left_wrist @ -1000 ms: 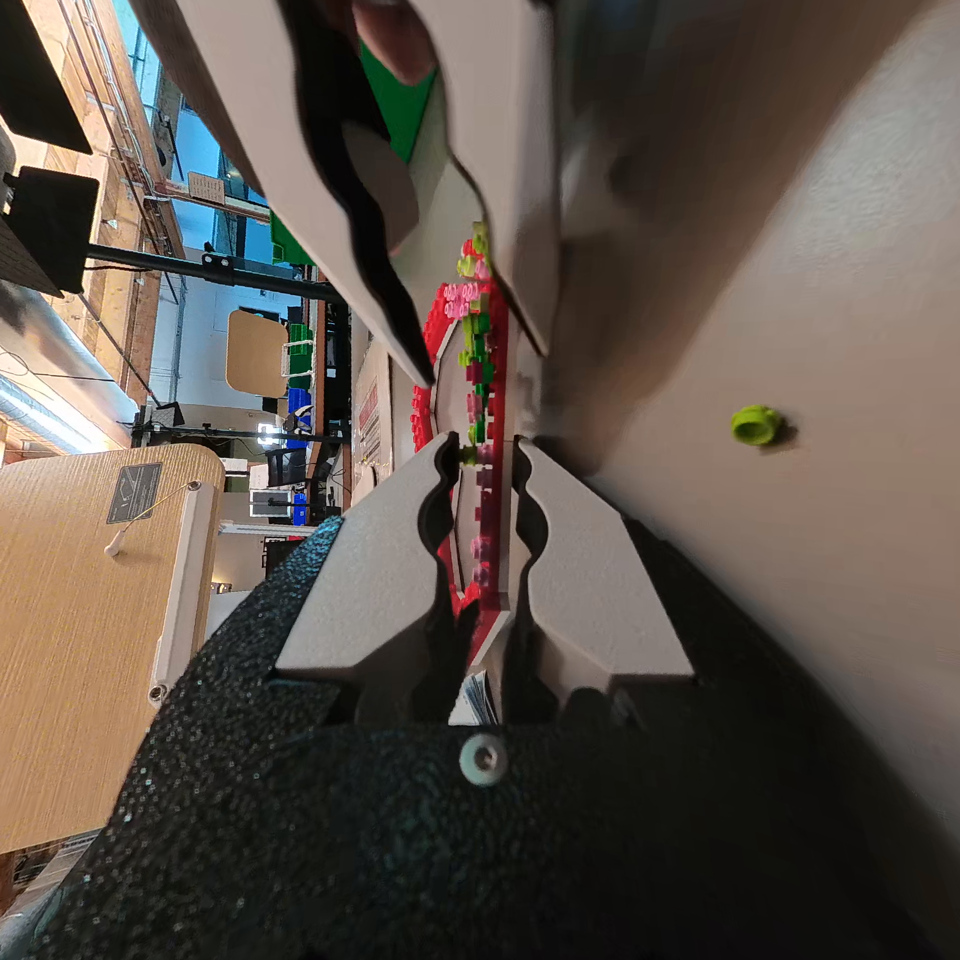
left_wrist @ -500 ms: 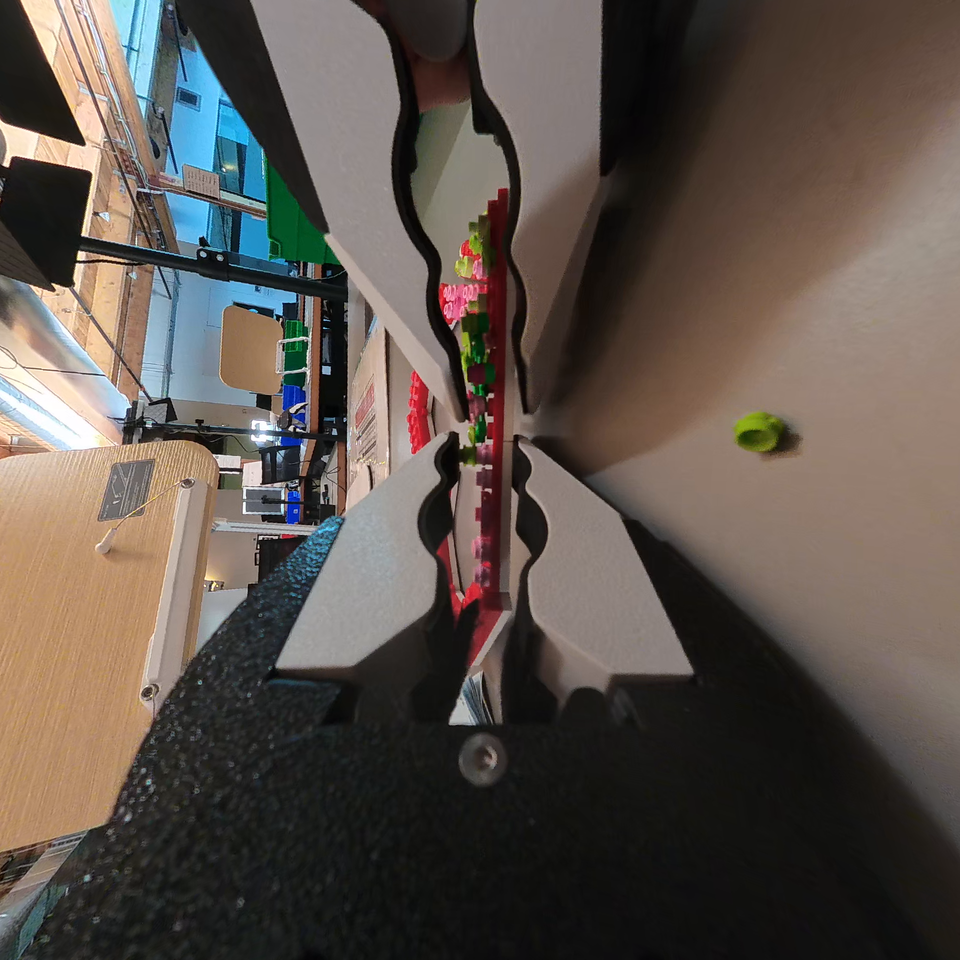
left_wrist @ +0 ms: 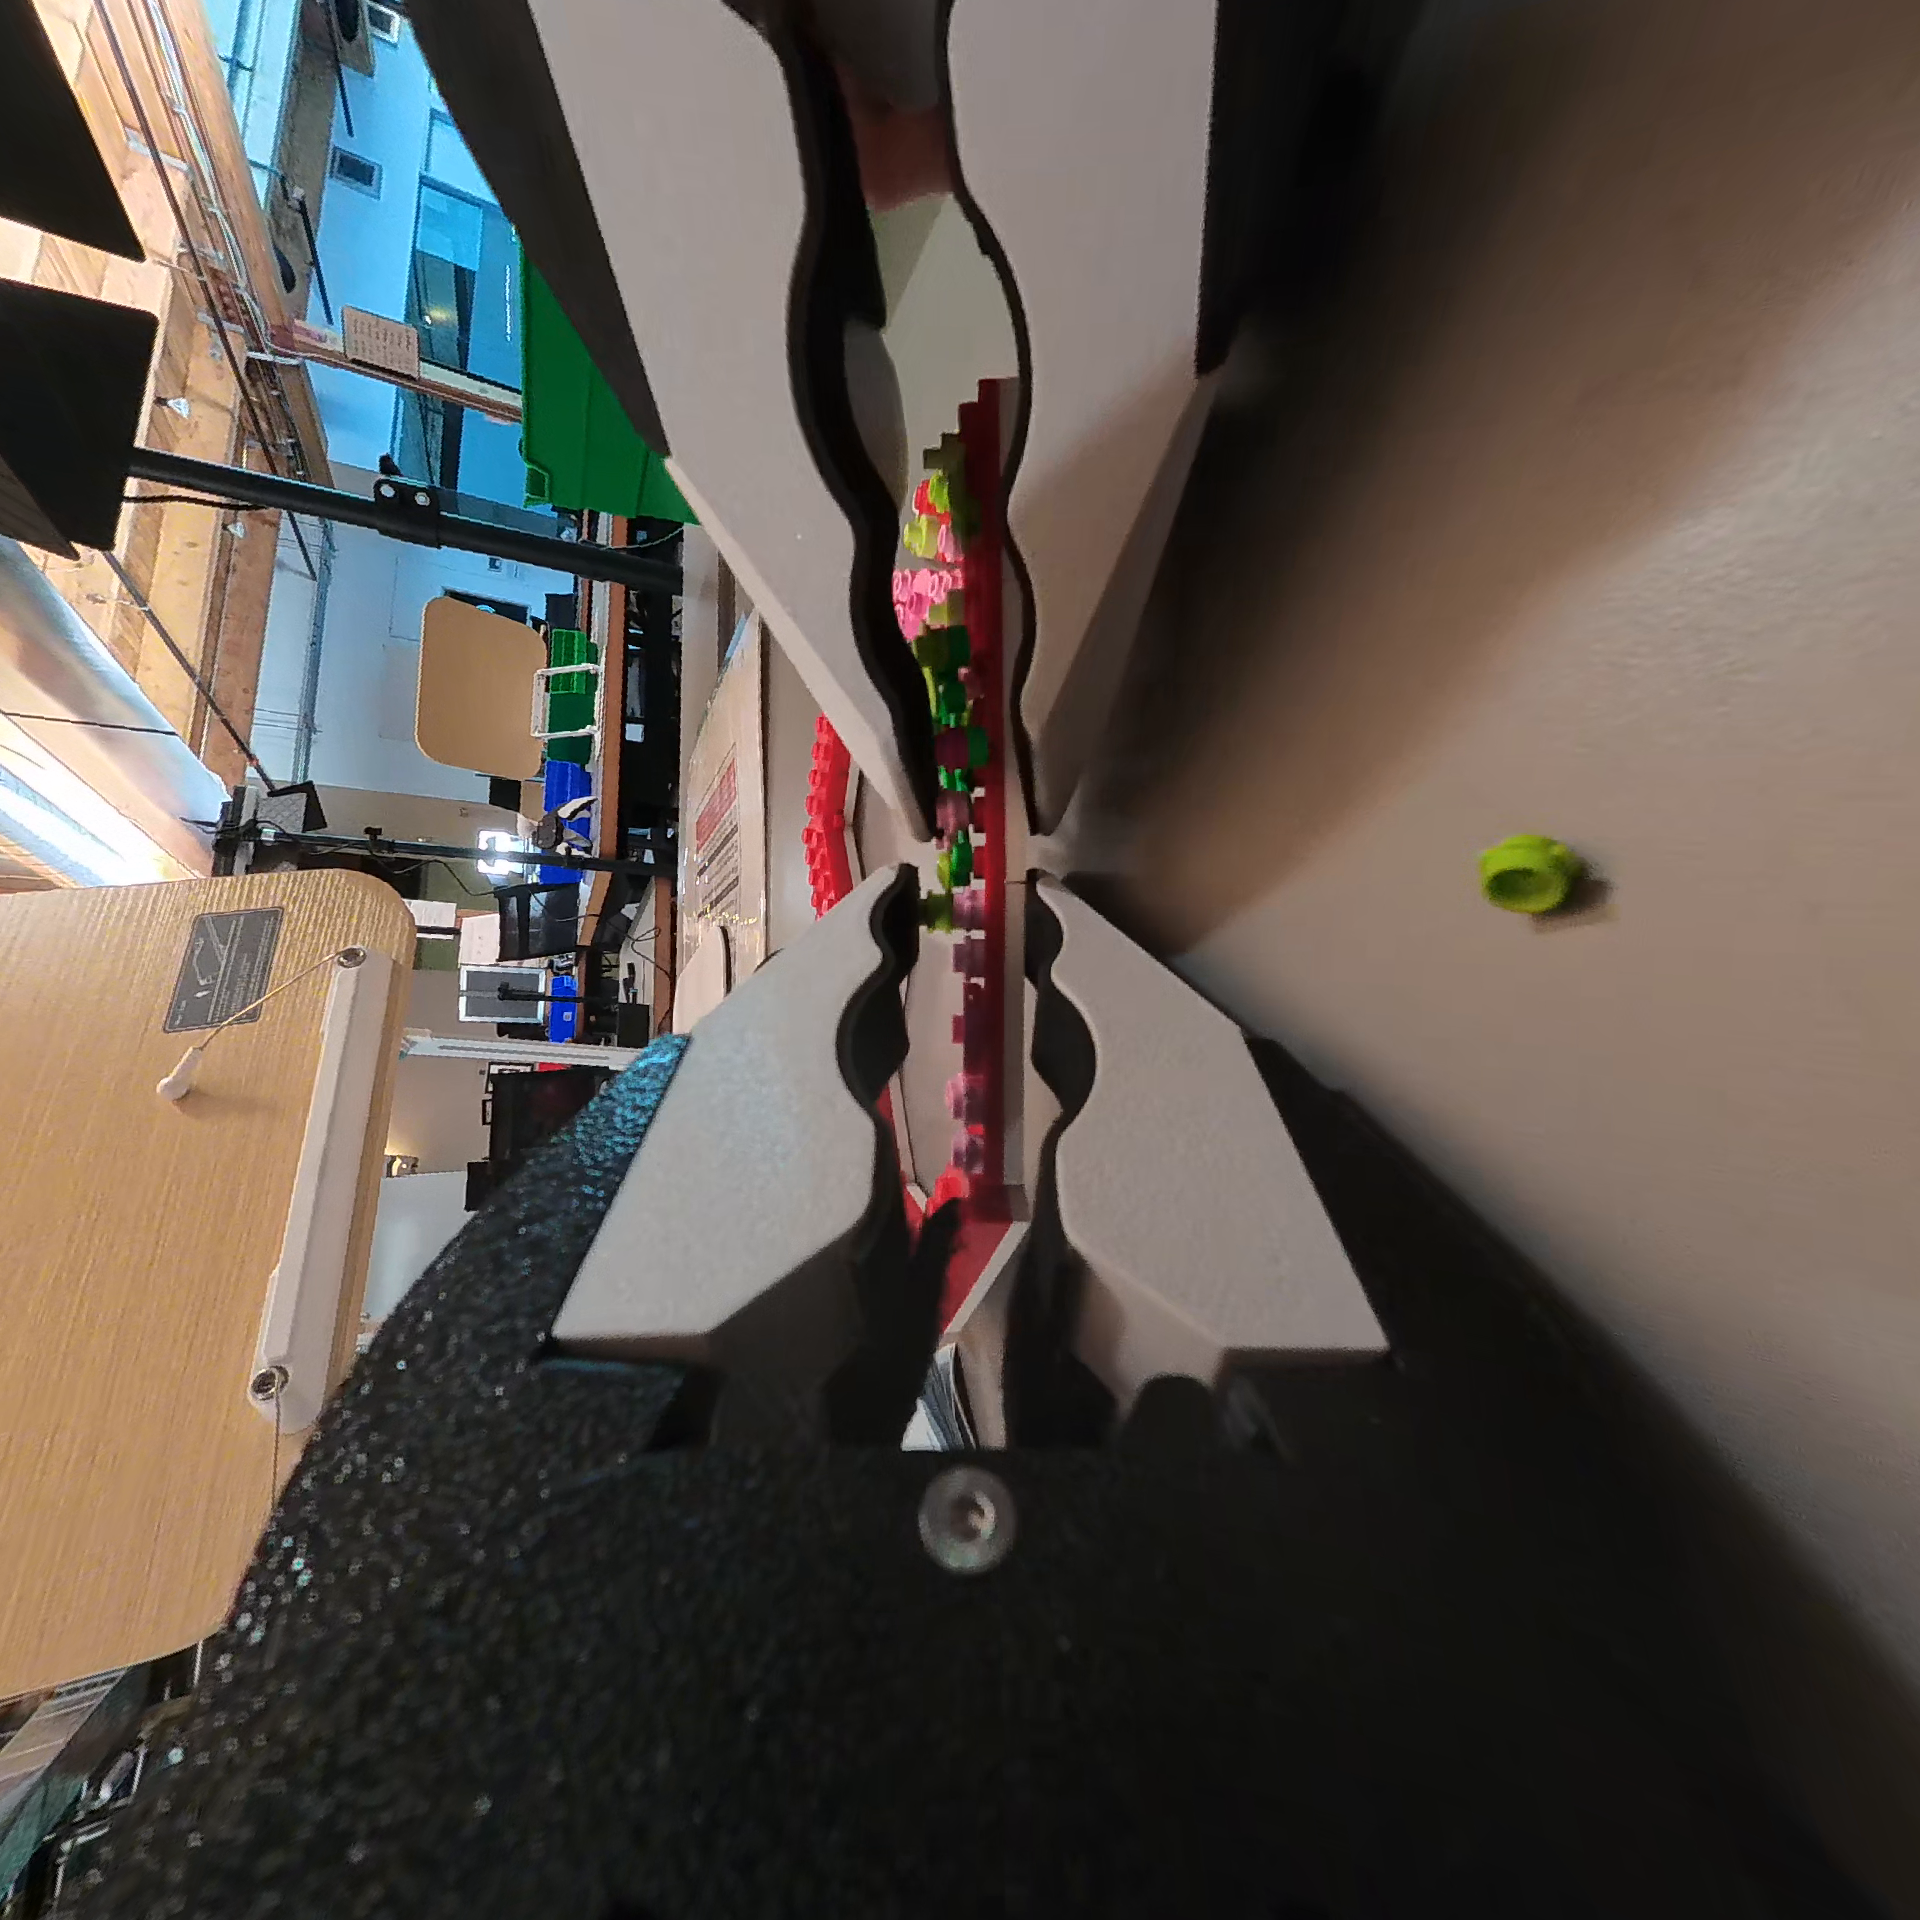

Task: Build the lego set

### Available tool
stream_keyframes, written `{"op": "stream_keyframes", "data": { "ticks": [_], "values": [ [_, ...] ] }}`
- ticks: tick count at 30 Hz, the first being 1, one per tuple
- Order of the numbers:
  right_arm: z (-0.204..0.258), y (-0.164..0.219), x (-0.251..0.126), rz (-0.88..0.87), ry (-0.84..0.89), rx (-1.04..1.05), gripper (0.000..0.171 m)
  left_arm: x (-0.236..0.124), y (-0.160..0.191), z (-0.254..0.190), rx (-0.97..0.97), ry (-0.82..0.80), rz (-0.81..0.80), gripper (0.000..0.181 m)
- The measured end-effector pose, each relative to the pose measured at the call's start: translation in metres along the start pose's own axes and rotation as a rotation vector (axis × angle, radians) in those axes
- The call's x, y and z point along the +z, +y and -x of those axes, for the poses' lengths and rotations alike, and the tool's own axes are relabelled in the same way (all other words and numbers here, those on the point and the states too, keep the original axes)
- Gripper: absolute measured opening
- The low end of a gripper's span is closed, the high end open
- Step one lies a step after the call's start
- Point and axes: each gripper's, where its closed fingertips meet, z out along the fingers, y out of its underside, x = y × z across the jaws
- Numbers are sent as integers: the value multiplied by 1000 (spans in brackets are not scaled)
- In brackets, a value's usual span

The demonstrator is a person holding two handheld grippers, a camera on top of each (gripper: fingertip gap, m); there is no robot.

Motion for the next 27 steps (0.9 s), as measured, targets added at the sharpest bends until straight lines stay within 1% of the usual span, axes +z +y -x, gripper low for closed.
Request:
{"op": "stream_keyframes", "data": {
  "ticks": [7,12,14,15,17,20,27],
  "values": [
    [0,0,0,14,14,-22,13,0,0,0,5,0,0,17],
    [1,-1,0,-8,-3,32,16,0,0,0,5,-2,-4,17],
    [3,-1,-2,-11,0,22,23,-1,-1,0,23,-9,-3,17],
    [2,-2,-4,-19,12,9,31,-1,-1,0,26,-10,-2,17],
    [2,-3,-8,-33,15,6,37,-1,-1,-1,25,-9,-6,17],
    [1,3,-13,-25,18,3,38,-1,-1,-1,42,-15,-7,17],
    [1,10,-14,-5,31,-75,32,-2,-3,-1,129,-48,-2,17]
  ]
}}
